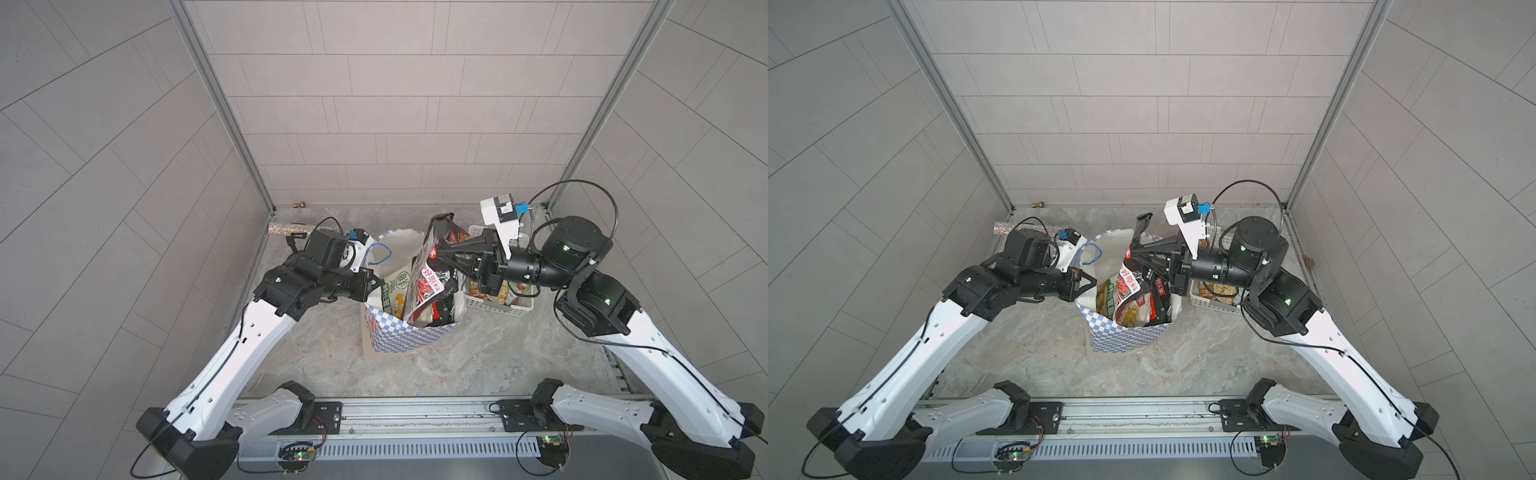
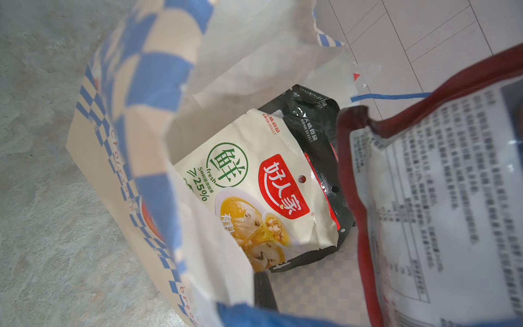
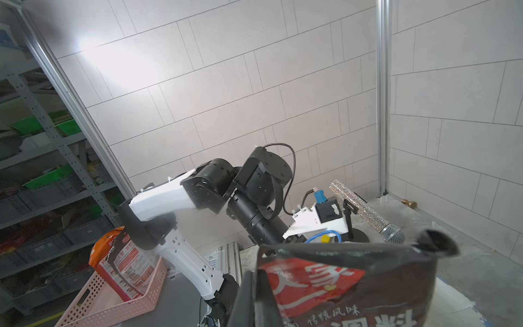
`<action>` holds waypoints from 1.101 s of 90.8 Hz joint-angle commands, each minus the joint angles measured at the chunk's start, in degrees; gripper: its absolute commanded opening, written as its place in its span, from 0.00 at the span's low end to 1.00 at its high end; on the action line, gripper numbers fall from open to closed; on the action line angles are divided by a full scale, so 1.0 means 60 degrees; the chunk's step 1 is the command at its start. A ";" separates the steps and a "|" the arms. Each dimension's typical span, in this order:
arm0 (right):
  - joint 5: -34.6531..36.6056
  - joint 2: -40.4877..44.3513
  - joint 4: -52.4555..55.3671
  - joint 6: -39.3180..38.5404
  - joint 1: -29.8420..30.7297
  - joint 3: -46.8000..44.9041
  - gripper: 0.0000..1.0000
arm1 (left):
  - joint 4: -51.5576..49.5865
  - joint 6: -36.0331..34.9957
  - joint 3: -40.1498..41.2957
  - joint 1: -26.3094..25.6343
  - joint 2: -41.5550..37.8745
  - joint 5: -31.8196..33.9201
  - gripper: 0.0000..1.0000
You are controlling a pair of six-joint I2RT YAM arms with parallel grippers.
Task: Place the condiment packets inside the bag
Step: Place the condiment packet in the paper bag.
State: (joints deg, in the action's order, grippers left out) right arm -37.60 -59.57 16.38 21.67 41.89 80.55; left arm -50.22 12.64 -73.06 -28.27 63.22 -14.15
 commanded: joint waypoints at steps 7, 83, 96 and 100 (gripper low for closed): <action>0.0166 -0.0470 -0.0561 -0.0186 0.0021 0.0006 0.00 | 0.1146 -0.0342 0.0048 -0.0007 -0.0151 -0.0381 0.00; 0.0462 -0.0821 -0.2778 0.2735 0.0196 -0.4479 0.00 | 0.1009 -0.0086 0.0223 -0.0005 0.0078 0.0078 0.00; 0.0705 -0.0925 -0.1364 0.2223 0.0196 -0.4203 0.00 | 0.1005 -0.0149 0.0281 -0.0007 0.0062 -0.0051 0.00; 0.0780 -0.1012 -0.1071 0.2146 0.0196 -0.4057 0.00 | 0.1014 -0.0175 0.0298 -0.0005 0.0079 -0.0138 0.00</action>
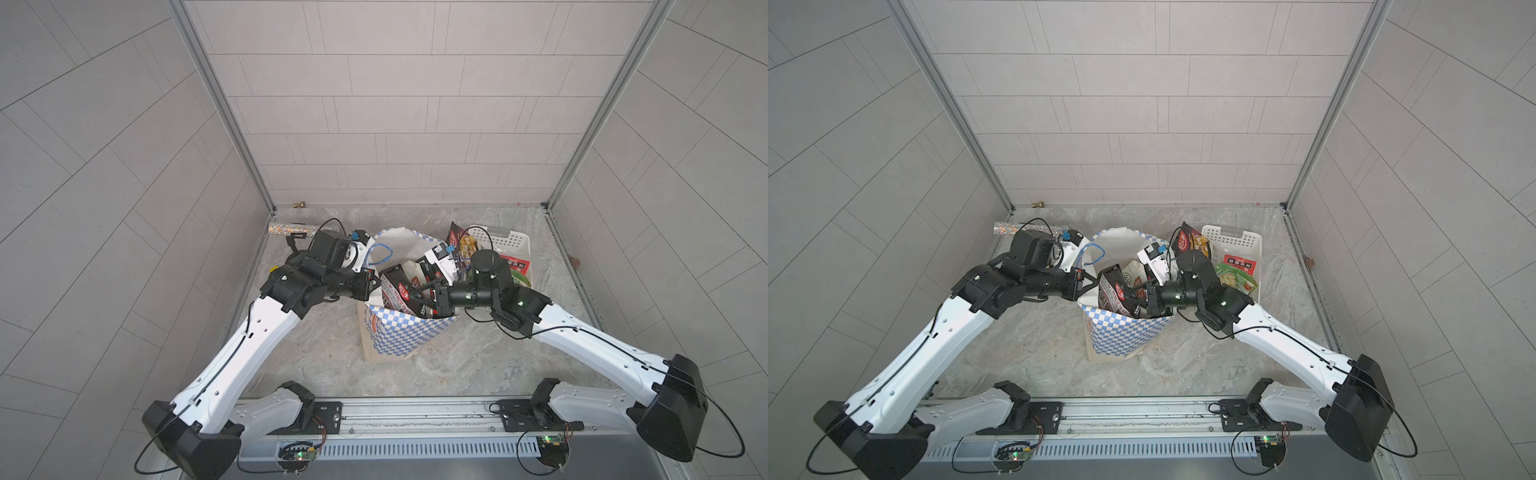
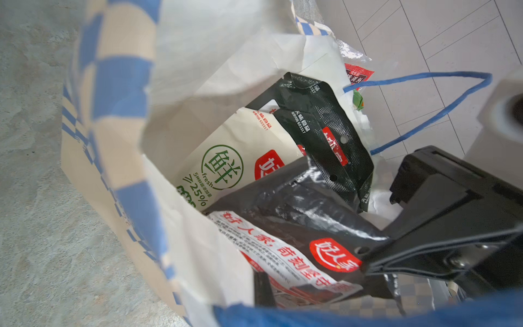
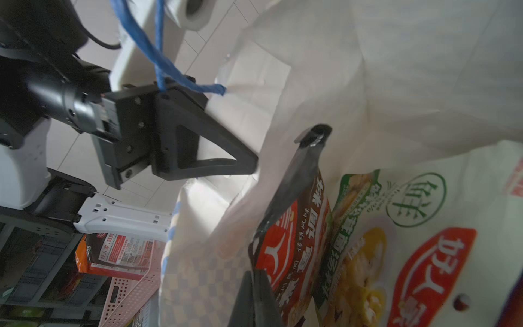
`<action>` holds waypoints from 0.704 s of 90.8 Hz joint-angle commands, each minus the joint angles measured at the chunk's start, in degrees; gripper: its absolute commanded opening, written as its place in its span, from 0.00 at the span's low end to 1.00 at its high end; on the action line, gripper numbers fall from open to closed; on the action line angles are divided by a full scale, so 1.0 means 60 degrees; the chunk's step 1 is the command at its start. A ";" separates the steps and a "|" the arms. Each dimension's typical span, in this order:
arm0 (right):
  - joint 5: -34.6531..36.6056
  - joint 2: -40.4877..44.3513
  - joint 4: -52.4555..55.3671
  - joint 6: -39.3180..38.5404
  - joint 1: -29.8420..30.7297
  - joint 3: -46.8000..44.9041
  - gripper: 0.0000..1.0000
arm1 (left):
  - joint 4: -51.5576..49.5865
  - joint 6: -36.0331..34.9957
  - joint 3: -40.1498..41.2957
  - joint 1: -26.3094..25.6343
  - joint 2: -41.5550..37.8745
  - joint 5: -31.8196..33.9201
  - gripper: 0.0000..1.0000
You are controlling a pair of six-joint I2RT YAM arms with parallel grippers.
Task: Place the condiment packets inside the bag
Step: Place the condiment packet in the paper bag.
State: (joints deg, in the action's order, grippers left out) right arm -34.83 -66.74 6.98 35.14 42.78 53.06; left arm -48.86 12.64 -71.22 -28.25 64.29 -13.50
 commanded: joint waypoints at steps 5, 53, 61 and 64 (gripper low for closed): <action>0.0727 0.0067 0.1050 -0.0252 0.0047 0.0771 0.00 | 0.0786 -0.0196 0.0006 -0.0009 -0.0097 -0.0319 0.00; 0.4939 0.1891 0.3816 -0.2078 -0.0833 0.2056 0.60 | 0.0230 0.0189 -0.0541 -0.0010 0.0119 0.1007 0.00; 0.5888 0.2329 0.4176 -0.2444 -0.1824 0.1987 0.70 | 0.0007 0.0328 -0.0781 -0.0008 0.0339 0.1169 0.00; 0.6033 0.2396 0.4182 -0.2591 -0.2404 0.1822 0.72 | -0.0104 0.0420 -0.0861 -0.0008 0.0402 0.1439 0.00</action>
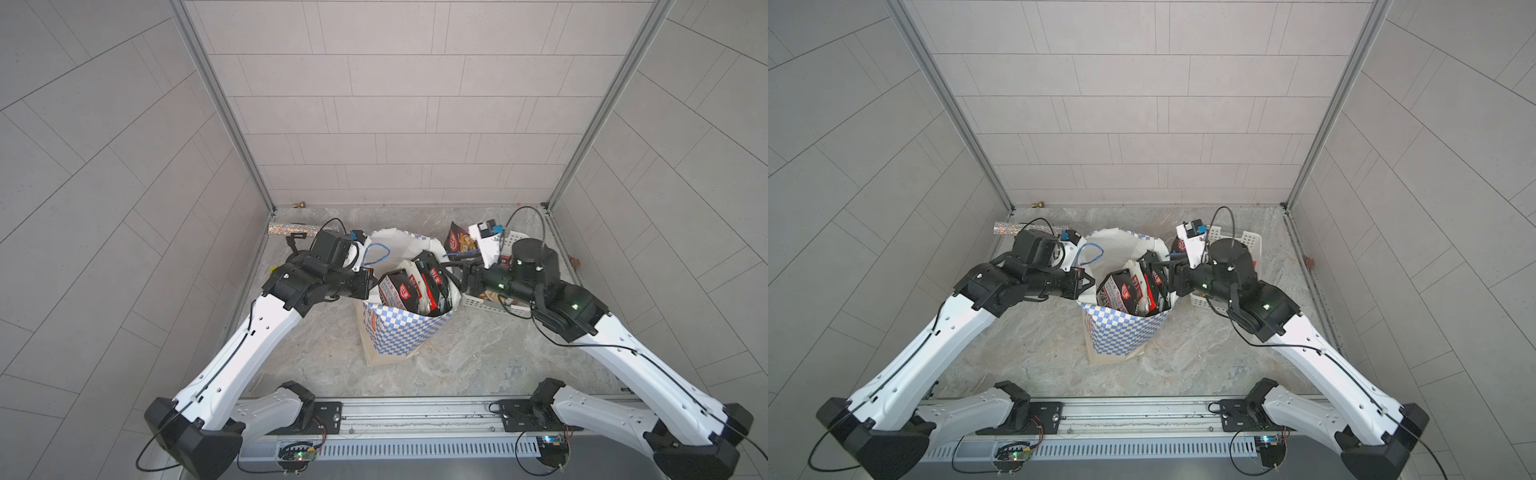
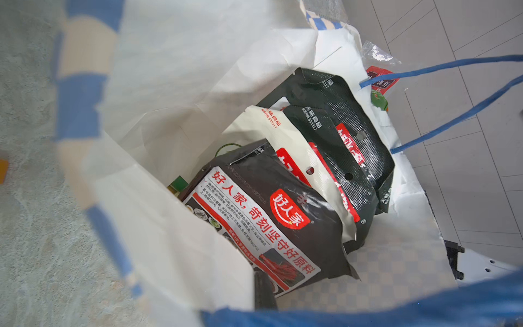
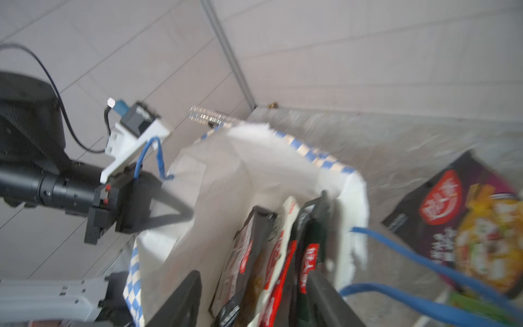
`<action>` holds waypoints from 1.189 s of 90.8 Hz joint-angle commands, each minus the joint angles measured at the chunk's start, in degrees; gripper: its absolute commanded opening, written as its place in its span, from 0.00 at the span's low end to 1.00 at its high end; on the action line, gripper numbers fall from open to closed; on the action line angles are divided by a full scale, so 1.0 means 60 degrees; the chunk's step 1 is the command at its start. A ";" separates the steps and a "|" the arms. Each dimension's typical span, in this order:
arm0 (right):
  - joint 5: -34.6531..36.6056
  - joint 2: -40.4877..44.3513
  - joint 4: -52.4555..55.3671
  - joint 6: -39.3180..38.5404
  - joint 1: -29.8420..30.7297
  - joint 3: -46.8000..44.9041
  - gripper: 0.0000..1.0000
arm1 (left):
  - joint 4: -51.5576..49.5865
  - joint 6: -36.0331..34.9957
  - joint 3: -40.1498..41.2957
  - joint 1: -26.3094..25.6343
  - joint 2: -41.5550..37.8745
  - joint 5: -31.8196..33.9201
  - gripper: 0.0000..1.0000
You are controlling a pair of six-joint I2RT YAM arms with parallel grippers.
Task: Place the condiment packets inside the bag
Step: Place the condiment packet in the paper bag, then pick up the condiment packet from the storage box.
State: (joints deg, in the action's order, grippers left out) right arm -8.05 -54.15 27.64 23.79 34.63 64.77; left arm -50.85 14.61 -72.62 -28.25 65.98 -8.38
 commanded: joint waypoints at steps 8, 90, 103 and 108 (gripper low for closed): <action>0.1773 -0.0007 0.0612 -0.1729 -0.2045 -0.0618 0.85 | -0.0162 0.0403 -0.0702 0.0003 0.0190 0.1455 0.00; 0.4903 -0.6621 -0.2812 -0.4443 -0.1189 0.0190 0.67 | 0.1334 0.1199 0.1663 0.0003 -0.1949 0.1130 0.00; 0.5382 -0.6160 -0.2808 -0.3888 -0.1282 0.0147 0.12 | 0.1205 0.0879 0.1493 0.0006 -0.1827 0.0936 0.00; 0.5292 -0.5802 -0.2825 -0.3622 -0.1403 0.0052 0.00 | 0.1140 0.0763 0.1387 0.0006 -0.1759 0.0864 0.00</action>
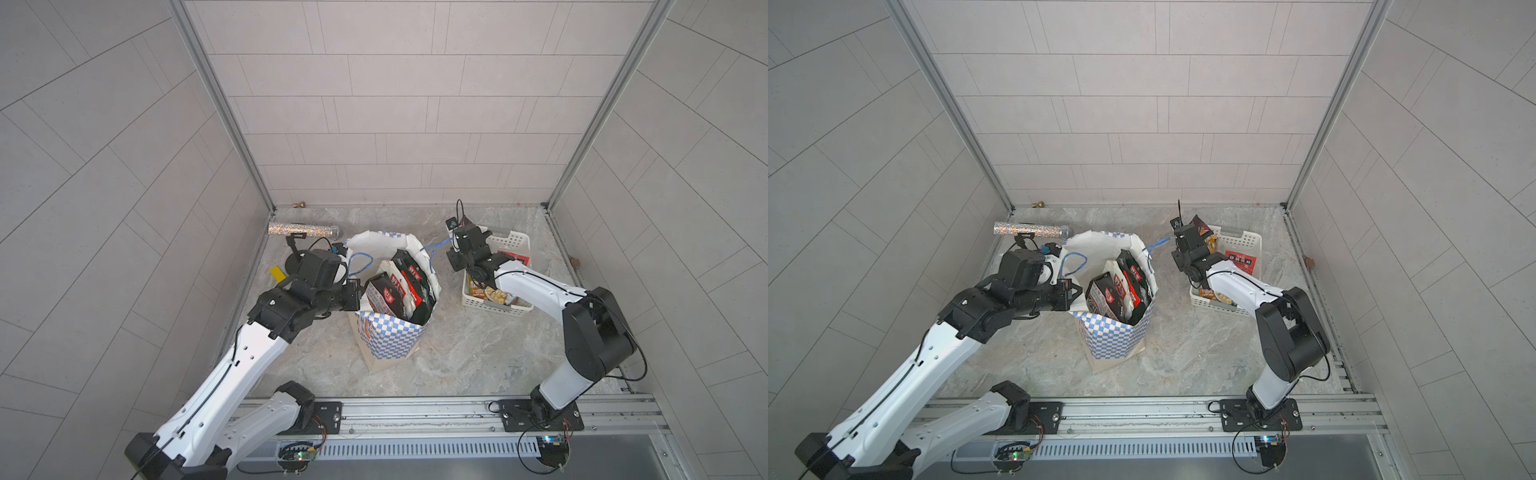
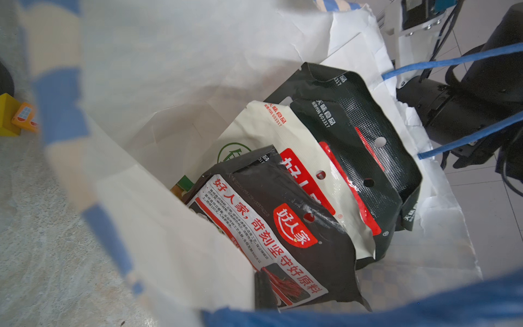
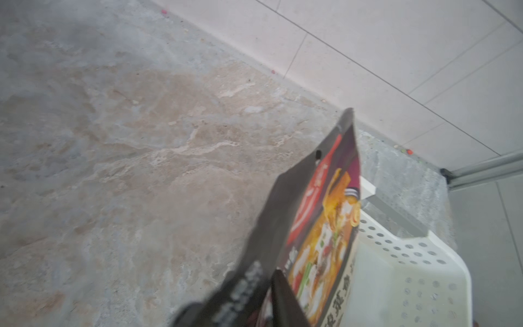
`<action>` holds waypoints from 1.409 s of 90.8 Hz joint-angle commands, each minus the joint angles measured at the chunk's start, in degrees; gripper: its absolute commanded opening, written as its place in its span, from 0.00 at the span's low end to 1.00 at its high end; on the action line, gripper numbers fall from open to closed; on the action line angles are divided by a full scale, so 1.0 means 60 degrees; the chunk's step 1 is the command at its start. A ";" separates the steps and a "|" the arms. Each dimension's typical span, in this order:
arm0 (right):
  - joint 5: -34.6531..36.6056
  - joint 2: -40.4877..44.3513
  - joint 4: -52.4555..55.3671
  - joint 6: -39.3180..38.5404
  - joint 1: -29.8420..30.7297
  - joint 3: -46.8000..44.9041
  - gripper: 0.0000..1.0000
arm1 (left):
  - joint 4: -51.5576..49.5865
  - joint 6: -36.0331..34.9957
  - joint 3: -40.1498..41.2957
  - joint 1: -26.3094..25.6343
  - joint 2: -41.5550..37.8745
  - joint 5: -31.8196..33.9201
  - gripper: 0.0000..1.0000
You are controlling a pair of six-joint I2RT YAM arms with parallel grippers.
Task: Place the condiment packets inside the bag
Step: Pick up the condiment packet from the storage box.
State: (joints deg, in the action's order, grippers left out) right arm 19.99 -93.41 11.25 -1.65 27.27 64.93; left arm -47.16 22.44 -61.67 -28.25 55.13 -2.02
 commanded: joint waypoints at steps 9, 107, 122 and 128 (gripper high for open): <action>0.0295 0.1479 -0.0083 0.1092 -0.0529 -0.0107 0.00 | 0.0427 -0.0768 -0.0682 0.0006 0.0306 -0.0478 0.00; -0.5803 0.3439 0.2289 0.0477 0.0620 0.7056 0.00 | 0.0133 -0.1054 -0.1632 -0.0052 0.1978 -0.3011 0.00; -0.5685 0.3634 0.1714 0.1081 0.1856 0.6270 0.00 | 0.0178 -0.0979 -0.1606 -0.0052 0.1880 -0.2797 0.00; -0.5461 0.3997 0.1119 0.1557 0.2119 0.5249 0.00 | 0.0206 -0.0950 -0.1579 -0.0052 0.1802 -0.2682 0.00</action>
State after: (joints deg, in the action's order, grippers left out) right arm -13.08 -71.85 24.34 3.11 37.93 103.11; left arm -48.21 16.69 -70.22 -28.25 67.18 -17.06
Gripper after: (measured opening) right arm 0.044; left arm 0.067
